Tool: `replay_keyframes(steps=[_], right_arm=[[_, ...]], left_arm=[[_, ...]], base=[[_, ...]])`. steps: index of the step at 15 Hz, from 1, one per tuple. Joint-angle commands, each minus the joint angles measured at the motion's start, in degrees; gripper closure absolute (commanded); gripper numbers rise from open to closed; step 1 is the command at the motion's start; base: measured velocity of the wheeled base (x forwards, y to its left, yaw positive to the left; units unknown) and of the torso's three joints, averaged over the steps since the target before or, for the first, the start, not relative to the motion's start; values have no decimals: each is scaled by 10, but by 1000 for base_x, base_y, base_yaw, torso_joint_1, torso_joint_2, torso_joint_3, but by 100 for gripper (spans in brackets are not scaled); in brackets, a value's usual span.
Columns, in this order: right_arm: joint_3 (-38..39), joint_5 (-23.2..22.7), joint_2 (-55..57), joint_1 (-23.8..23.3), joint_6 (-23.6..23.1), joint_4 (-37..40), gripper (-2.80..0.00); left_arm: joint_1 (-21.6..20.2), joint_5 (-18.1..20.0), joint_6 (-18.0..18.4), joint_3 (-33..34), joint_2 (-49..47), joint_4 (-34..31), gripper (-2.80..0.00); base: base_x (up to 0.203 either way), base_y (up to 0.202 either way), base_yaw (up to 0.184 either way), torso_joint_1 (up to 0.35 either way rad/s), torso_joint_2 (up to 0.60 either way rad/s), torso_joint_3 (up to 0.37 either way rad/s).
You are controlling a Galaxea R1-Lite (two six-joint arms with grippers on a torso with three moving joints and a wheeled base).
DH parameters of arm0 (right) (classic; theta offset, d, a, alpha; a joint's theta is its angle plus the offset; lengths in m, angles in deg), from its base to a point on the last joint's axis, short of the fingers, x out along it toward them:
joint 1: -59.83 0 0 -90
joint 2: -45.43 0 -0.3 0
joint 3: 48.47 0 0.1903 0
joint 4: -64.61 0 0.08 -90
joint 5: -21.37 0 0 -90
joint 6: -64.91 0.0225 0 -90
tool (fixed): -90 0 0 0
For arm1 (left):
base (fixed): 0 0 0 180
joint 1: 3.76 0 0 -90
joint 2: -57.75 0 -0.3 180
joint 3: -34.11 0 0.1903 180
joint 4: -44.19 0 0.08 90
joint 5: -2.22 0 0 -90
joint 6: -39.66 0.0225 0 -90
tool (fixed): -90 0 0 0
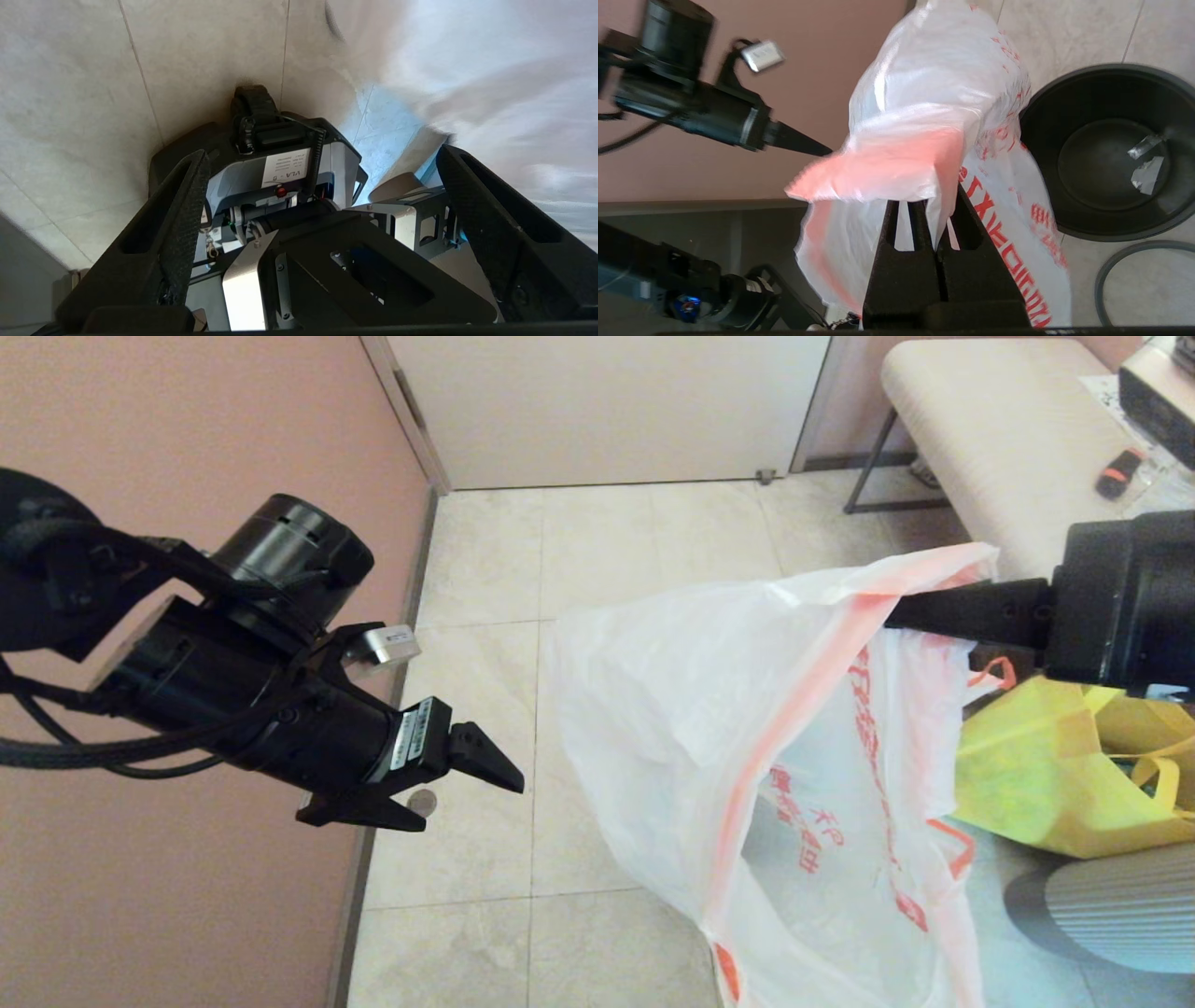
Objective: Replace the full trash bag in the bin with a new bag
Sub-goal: Put the new garbage bag on the trash can
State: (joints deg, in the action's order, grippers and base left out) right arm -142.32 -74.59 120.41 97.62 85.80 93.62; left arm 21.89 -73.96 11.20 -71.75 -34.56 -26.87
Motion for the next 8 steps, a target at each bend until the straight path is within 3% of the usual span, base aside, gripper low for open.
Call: replay_keyframes(steps=[1, 6, 8], right_arm=[[-34, 0, -13, -7, 2, 40, 0], [-82, 1, -16, -47, 4, 132, 0], [-92, 27, -14, -53, 4, 156, 0]], left_arm=[[0, 1, -1, 2, -1, -3, -280], [0, 1, -2, 1, -2, -4, -280], [-2, 1, -2, 1, -8, -4, -280]], base=[[0, 0, 0, 0, 0, 0], [0, 0, 0, 0, 0, 0], [0, 0, 0, 0, 0, 0]])
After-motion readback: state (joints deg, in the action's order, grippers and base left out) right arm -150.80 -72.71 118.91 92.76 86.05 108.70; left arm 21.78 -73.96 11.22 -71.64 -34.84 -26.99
